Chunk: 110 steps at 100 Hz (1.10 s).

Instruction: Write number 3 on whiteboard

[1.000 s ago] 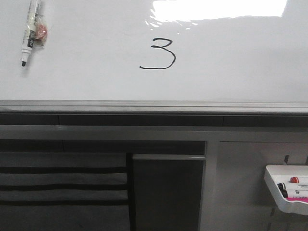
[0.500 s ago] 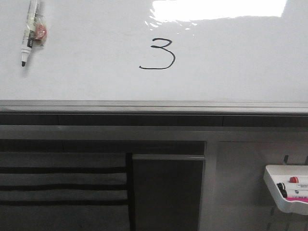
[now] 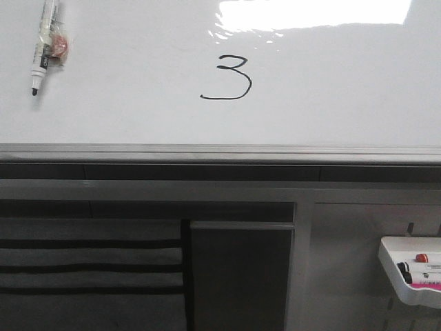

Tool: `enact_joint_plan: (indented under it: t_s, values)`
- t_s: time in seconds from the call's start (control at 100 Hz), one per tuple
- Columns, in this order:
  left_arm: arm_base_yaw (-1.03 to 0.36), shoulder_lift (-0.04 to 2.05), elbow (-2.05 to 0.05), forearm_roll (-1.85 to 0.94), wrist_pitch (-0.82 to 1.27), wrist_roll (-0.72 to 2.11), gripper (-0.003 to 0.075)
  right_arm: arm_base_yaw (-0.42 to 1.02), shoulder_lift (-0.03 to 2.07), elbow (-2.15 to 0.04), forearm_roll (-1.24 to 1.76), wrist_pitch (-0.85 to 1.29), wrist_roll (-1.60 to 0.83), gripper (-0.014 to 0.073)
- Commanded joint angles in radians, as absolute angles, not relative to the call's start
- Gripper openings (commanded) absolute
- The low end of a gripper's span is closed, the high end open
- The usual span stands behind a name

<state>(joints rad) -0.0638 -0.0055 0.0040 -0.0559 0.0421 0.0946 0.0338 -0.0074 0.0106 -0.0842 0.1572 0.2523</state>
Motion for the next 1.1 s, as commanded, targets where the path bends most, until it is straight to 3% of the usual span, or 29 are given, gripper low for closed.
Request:
enact_joint_plan:
  t_s: [0.0, 1.09]
  values:
    - [-0.071, -0.031, 0.011, -0.056, -0.039, 0.083, -0.0020, 0.029, -0.023, 0.037, -0.116, 0.090, 0.248, -0.0069]
    - [-0.071, -0.031, 0.011, -0.056, -0.039, 0.083, -0.0020, 0.029, -0.023, 0.037, -0.064, -0.106, 0.253, -0.0069]
